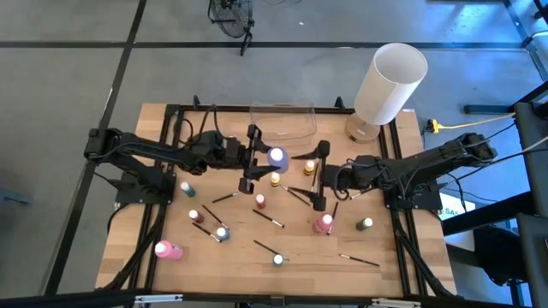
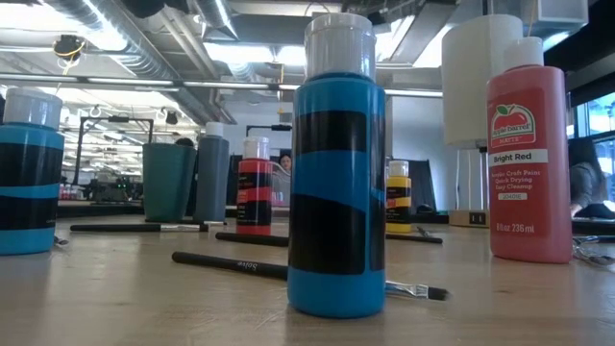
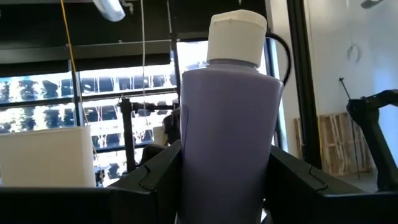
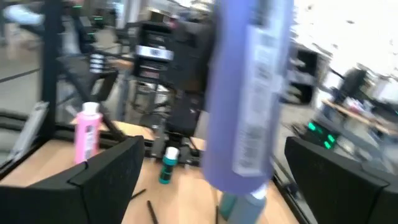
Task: Pick & Place Paint Supplies
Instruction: Put the violet bottle into the transparent bin
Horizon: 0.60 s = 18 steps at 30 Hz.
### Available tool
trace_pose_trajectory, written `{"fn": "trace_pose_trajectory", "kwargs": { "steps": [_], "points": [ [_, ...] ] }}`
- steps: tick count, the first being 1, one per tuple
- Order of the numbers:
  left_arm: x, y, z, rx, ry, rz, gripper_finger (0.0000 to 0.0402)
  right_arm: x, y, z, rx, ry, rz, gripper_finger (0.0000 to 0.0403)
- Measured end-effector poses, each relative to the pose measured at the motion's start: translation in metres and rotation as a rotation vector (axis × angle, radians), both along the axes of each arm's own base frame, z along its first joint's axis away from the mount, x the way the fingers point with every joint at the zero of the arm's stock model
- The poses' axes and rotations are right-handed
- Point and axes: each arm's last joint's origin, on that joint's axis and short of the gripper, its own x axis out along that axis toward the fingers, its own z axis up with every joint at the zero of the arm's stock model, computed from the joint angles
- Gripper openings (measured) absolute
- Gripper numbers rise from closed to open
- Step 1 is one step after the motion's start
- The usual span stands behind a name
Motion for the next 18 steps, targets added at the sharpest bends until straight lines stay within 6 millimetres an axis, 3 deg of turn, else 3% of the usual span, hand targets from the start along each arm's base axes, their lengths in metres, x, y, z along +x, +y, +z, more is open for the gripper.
{"fn": "trace_pose_trajectory", "kwargs": {
  "steps": [5,11,18],
  "points": [
    [0.0011,-0.0003,-0.0013,-0.011,0.003,-0.015,0.018,0.0,0.0021,-0.0014,-0.012,0.013,0.065,0.0392],
    [0.0021,-0.0028,-0.0039,0.002,0.027,-0.035,0.018,-0.0008,0.0047,-0.0033,0.097,0.033,0.077,0.0392],
    [0.0025,-0.003,-0.0049,0.006,0.037,-0.036,0.018,-0.0006,0.0021,0.0023,0.122,-0.029,0.003,0.0392]
  ]
}}
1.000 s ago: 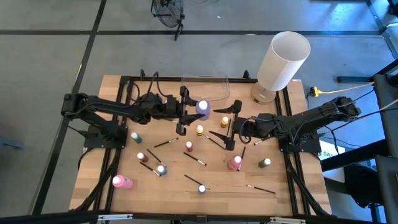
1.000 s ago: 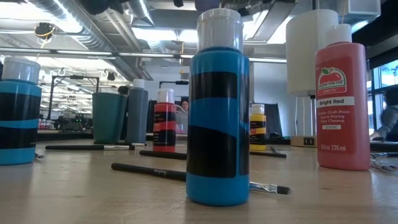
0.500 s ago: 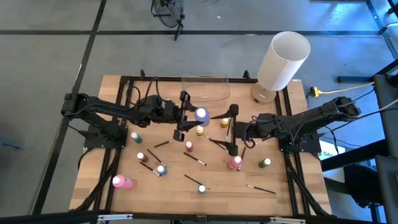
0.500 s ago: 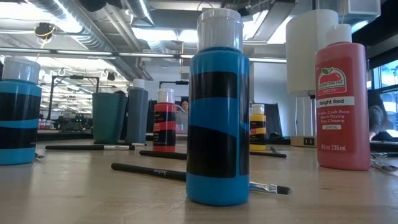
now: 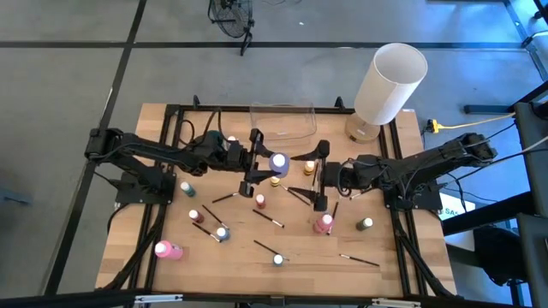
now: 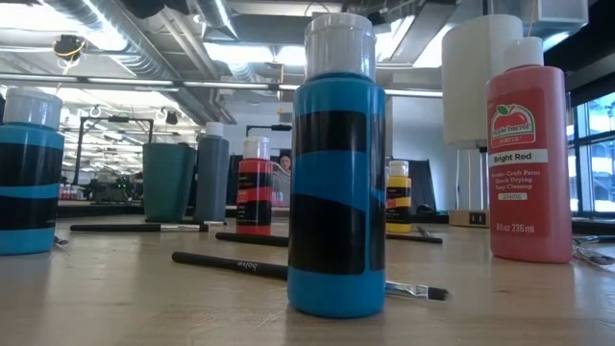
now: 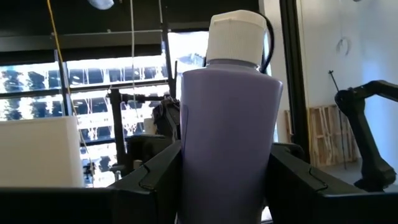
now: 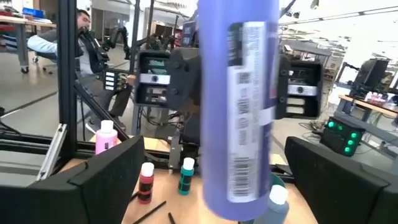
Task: Pick & Place Paint Supplies
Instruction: Put the violet bottle into the transparent bin
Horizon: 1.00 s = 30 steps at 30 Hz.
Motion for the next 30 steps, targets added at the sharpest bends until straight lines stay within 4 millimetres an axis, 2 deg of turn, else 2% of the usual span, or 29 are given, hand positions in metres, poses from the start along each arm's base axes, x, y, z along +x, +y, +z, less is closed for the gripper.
{"fn": "trace_pose_trajectory", "kwargs": {
  "steps": [8,17,25,30],
  "points": [
    [0.0,0.001,0.0,0.008,-0.005,0.024,0.018,0.0,-0.001,0.001,0.043,-0.012,-0.031,0.0392],
    [-0.001,0.0,0.003,-0.04,-0.029,-0.02,0.018,0.006,0.0,-0.008,0.051,0.031,-0.032,0.0392],
    [0.0,-0.002,0.002,-0.036,-0.025,-0.021,0.018,0.007,-0.012,-0.011,0.01,0.059,-0.2,0.0392],
    [0.004,-0.001,-0.003,-0.039,-0.013,-0.004,0.018,0.007,-0.012,-0.011,0.04,0.057,-0.178,0.0392]
  ]
}}
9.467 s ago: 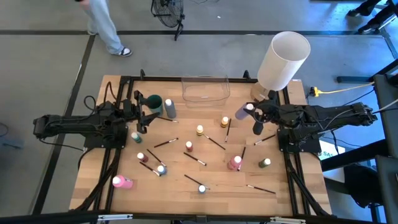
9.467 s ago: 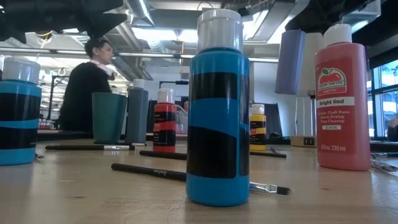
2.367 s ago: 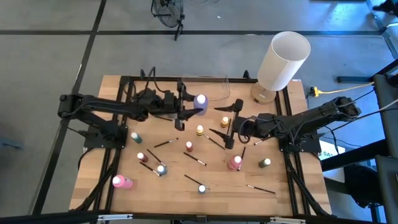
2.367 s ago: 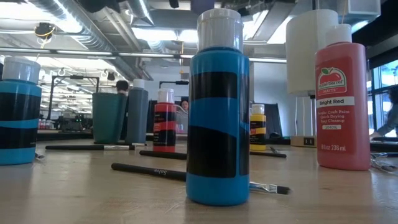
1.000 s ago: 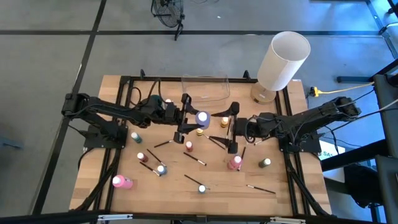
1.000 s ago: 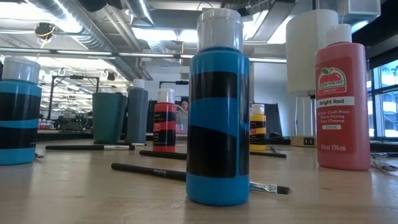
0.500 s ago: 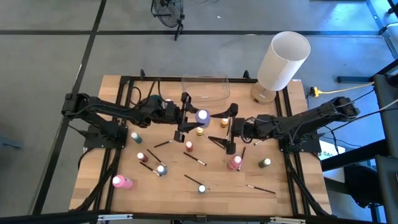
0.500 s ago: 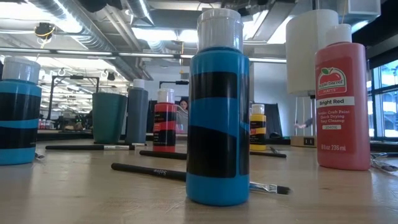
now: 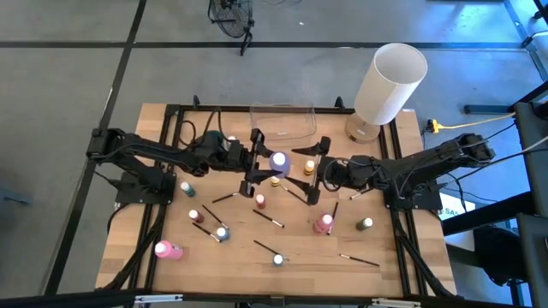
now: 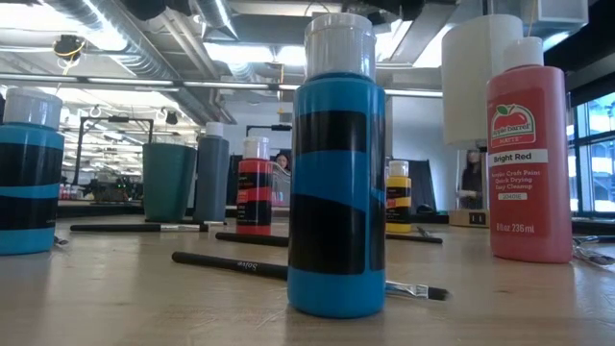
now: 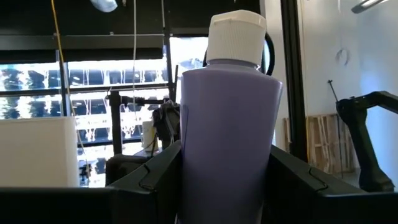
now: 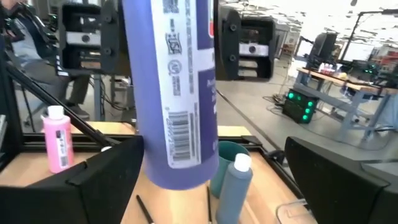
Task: Pick & Place Paint Supplies
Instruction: Put the violet bottle into the transparent bin
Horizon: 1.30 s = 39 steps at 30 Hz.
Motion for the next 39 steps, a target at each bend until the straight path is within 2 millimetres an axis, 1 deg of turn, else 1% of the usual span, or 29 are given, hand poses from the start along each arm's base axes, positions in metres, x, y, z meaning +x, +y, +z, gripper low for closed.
{"fn": "trace_pose_trajectory", "kwargs": {
  "steps": [3,11,19,22,32,35,39],
  "points": [
    [0.005,0.001,-0.006,-0.002,0.007,0.006,0.018,0.0,0.0,-0.001,0.001,0.003,0.004,0.0392],
    [0.015,0.001,-0.018,-0.002,-0.025,0.006,0.018,0.009,0.002,-0.011,-0.006,0.031,0.001,0.0392],
    [0.015,0.001,-0.018,-0.004,-0.031,0.009,0.018,0.009,0.002,-0.011,-0.007,0.028,0.0,0.0389],
    [0.015,0.001,-0.017,-0.004,-0.036,0.009,0.018,0.009,0.002,-0.011,-0.008,0.029,0.0,0.0376],
    [0.015,0.006,-0.017,-0.005,-0.037,0.027,0.0181,0.009,0.001,-0.011,-0.008,0.03,0.009,0.0303],
    [0.015,0.006,-0.018,-0.005,-0.041,0.026,0.0181,0.01,-0.001,-0.011,-0.002,0.029,0.042,0.0291],
    [0.019,0.006,-0.022,-0.006,-0.046,0.025,0.0181,0.011,-0.006,-0.011,0.025,0.026,0.065,0.0285]
  ]
}}
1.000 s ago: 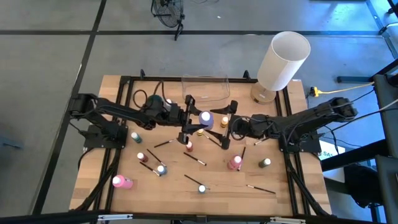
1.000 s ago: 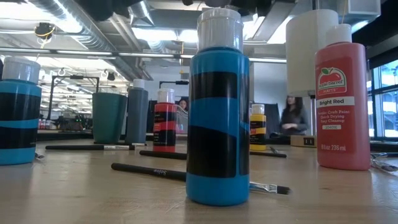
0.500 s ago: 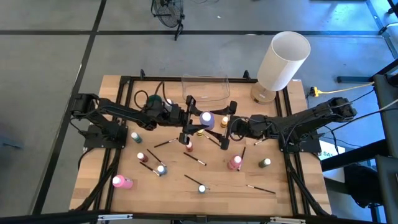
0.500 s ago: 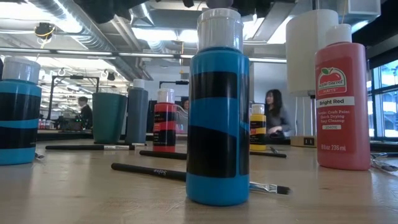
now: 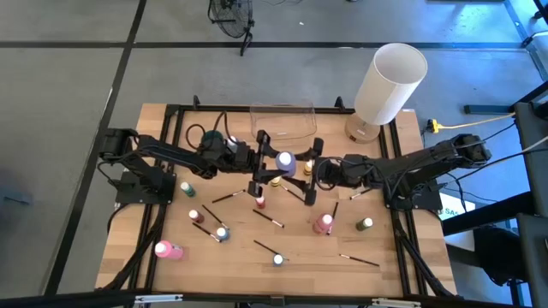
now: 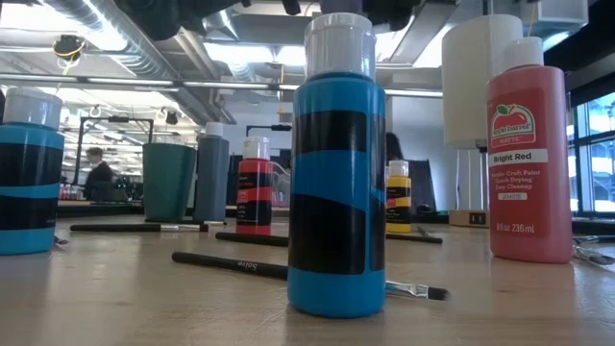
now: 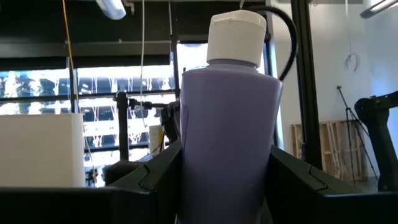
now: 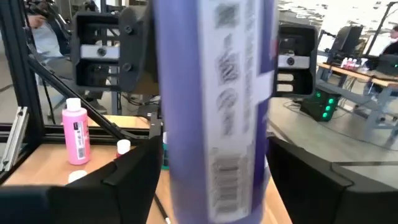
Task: Pick & Place Paint Supplies
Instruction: Put the violet bottle into the transparent bin
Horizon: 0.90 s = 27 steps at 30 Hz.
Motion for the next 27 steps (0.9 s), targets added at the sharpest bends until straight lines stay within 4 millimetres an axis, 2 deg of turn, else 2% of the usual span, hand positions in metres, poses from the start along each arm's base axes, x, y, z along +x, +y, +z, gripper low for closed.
{"fn": "trace_pose_trajectory", "kwargs": {
  "steps": [7,16,27],
  "points": [
    [0.001,0.0,-0.001,-0.002,0.001,0.003,0.0181,0.001,-0.004,-0.002,0.007,0.017,0.004,0.0284],
    [0.001,0.001,-0.001,-0.005,-0.001,0.016,0.0181,0.014,-0.005,-0.016,-0.011,0.028,0.011,0.0284],
    [0.001,0.001,-0.002,-0.006,0.011,0.017,0.0181,0.015,-0.005,-0.014,-0.05,-0.001,0.013,0.0283]
  ]
}}
